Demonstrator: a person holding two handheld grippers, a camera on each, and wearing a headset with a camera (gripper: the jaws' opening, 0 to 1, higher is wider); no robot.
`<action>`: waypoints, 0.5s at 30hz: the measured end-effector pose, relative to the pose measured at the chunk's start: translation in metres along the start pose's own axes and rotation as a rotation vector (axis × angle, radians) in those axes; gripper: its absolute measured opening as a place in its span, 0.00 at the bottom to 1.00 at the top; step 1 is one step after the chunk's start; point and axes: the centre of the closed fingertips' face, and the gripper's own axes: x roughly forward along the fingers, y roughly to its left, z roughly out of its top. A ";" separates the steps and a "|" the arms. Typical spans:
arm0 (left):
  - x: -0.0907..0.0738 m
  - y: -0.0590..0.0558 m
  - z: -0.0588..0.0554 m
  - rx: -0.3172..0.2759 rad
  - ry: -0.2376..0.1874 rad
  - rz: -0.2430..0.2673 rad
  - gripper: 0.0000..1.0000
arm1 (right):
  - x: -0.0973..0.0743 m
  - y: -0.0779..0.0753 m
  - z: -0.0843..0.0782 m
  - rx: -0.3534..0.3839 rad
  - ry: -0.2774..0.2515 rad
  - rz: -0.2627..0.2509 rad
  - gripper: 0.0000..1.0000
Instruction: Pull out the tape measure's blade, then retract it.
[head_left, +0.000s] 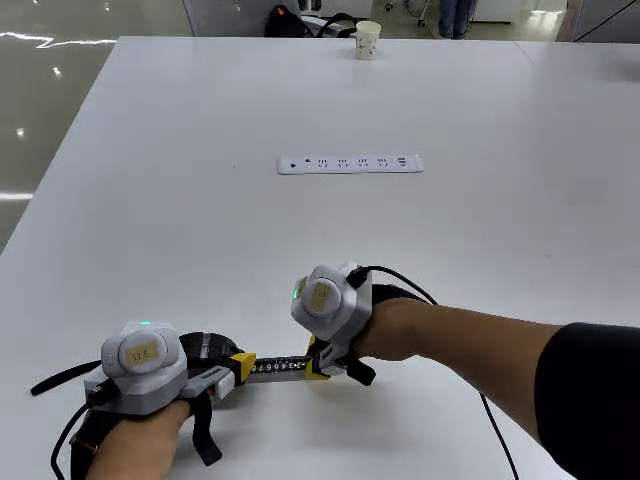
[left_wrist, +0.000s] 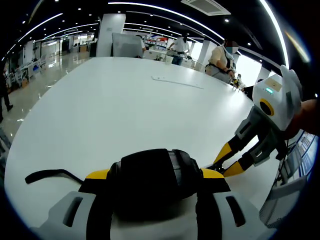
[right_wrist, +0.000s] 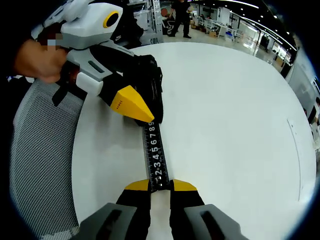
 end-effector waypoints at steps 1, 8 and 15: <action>0.000 0.000 0.000 0.000 0.000 0.000 0.63 | 0.001 0.000 0.001 0.001 -0.001 0.001 0.10; 0.000 0.000 0.000 -0.001 0.000 0.000 0.63 | 0.002 0.000 0.003 -0.007 -0.006 0.003 0.10; 0.000 0.000 0.000 -0.002 0.001 0.000 0.63 | 0.003 0.001 0.007 -0.006 -0.012 0.003 0.10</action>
